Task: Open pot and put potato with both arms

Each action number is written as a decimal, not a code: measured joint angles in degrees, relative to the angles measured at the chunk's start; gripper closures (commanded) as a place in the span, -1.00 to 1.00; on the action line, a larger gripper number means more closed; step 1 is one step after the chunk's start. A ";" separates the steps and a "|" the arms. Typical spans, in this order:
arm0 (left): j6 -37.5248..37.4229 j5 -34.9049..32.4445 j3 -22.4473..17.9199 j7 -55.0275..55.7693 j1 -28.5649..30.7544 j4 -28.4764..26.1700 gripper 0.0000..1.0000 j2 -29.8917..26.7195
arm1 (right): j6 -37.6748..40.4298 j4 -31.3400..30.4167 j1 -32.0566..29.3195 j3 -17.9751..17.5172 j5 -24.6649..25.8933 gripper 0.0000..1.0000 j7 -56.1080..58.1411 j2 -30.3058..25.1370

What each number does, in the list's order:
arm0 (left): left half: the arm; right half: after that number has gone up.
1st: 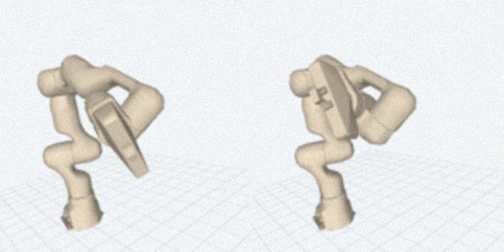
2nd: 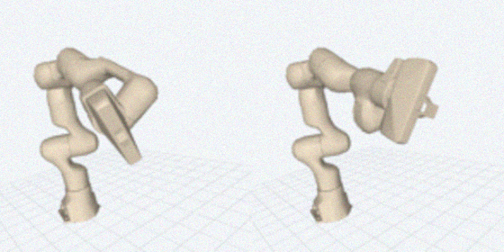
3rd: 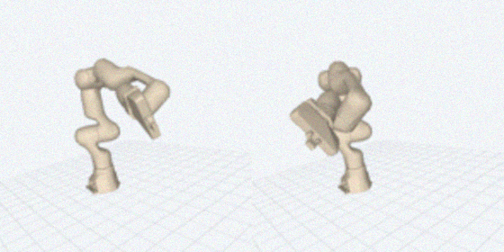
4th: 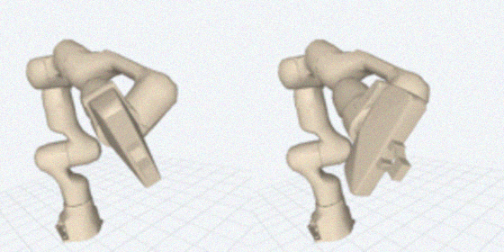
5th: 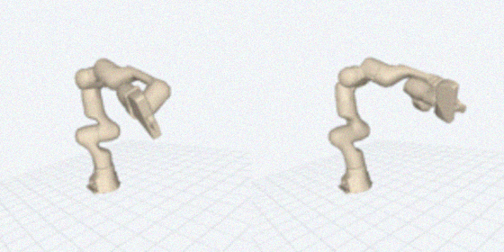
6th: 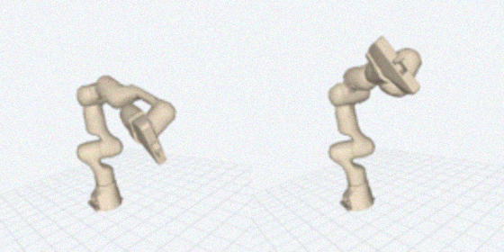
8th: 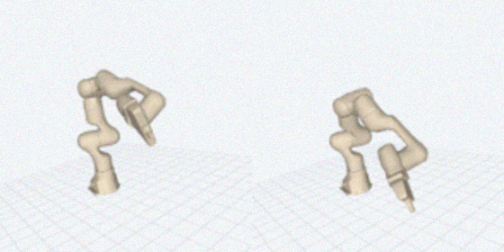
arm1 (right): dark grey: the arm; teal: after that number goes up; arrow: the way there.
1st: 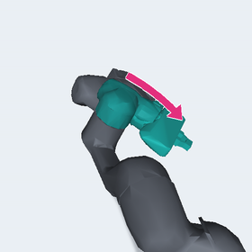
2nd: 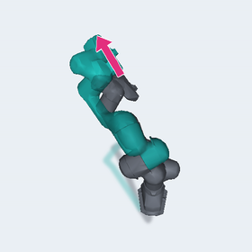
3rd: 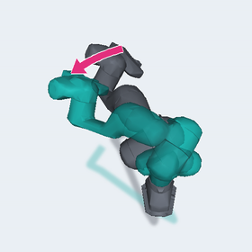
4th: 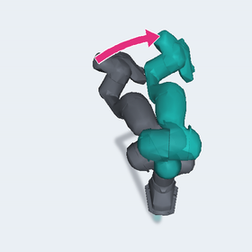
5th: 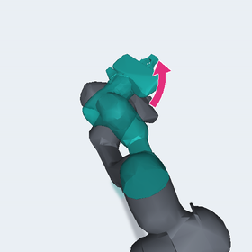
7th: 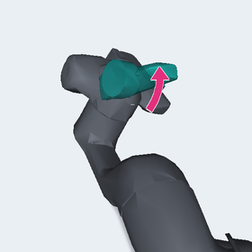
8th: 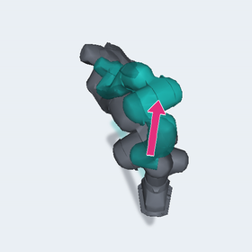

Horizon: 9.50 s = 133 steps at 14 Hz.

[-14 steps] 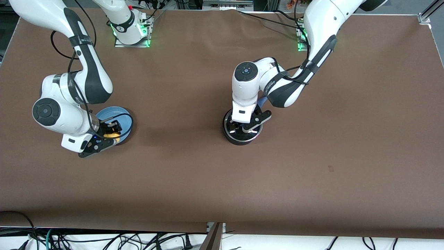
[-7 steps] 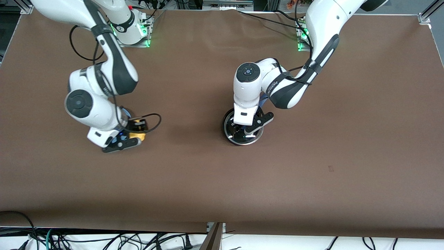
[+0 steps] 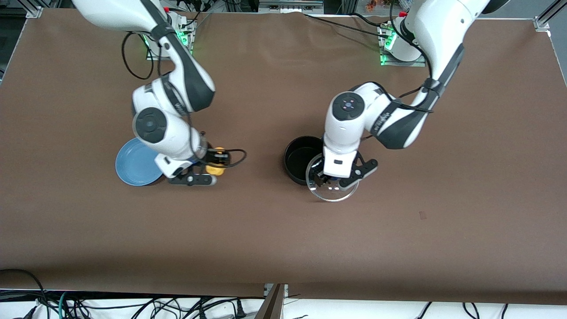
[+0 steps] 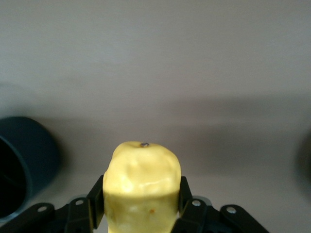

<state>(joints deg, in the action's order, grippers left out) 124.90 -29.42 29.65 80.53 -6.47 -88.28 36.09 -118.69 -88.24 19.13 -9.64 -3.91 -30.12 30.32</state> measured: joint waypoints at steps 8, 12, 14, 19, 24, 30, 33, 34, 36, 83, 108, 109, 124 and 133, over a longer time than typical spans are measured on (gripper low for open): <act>-3.08 6.03 3.80 -20.22 13.06 -0.76 -0.01 -3.75 | -17.04 3.53 12.35 -0.06 -0.04 0.45 -27.40 7.96; -4.68 6.11 11.48 -30.22 25.66 -4.52 0.00 -5.31 | -24.63 4.01 14.82 -0.05 -0.04 0.45 -35.15 10.08; -4.67 6.11 13.95 -34.70 30.91 -6.61 0.00 -5.36 | -25.28 5.17 16.52 -0.06 -0.04 0.45 -37.46 11.37; 1.05 6.09 14.64 -44.50 38.98 -12.48 0.00 -6.04 | -26.56 5.82 20.32 -0.05 -0.04 0.18 -40.50 14.58; 13.67 3.51 14.64 -49.43 45.90 -22.93 0.00 -6.97 | -26.97 6.01 20.50 0.09 -0.04 -1.00 -40.50 15.59; 15.04 -0.92 14.49 -50.19 48.00 -25.37 0.00 -6.72 | -7.21 15.43 18.03 1.42 0.27 -1.00 -32.56 14.47; 18.98 -2.98 13.39 -50.19 49.60 -27.81 0.00 -4.92 | 8.28 20.53 12.95 1.95 1.51 -1.00 -16.35 11.81; 19.57 -3.62 12.87 -50.19 49.98 -28.21 0.00 -3.80 | 12.31 21.08 10.94 2.21 2.78 -1.00 -10.63 10.39; 20.07 -5.83 11.57 -50.22 50.16 -28.52 0.00 -1.58 | 19.29 21.42 6.74 2.57 5.31 -1.00 -0.37 7.40; -43.04 9.55 22.91 -56.30 46.94 23.68 -1.00 -6.65 | 35.08 5.69 -16.82 6.87 8.27 -1.00 30.06 -22.11; -30.19 26.33 -23.29 -61.48 7.18 5.76 -1.00 -26.76 | 34.75 5.70 -16.81 6.63 8.25 -1.00 29.97 -22.11; -29.44 26.33 -23.52 -61.48 6.76 4.33 -1.00 -27.72 | 34.74 5.70 -16.81 6.63 8.18 -1.00 29.86 -22.11; -27.27 28.63 -24.50 -66.62 6.33 -2.04 -1.00 -31.38 | 34.74 5.70 -17.22 6.73 6.70 -1.00 28.84 -22.11; -27.31 28.63 -24.41 -67.40 5.75 -2.03 -1.00 -30.24 | 34.71 5.70 -17.57 6.82 6.64 -1.00 28.67 -22.11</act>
<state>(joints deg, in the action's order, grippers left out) 97.59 -0.79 5.24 13.14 -0.72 -90.31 5.85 -83.97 -82.54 1.56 -2.82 2.73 -1.45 8.21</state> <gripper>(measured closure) 0.000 0.000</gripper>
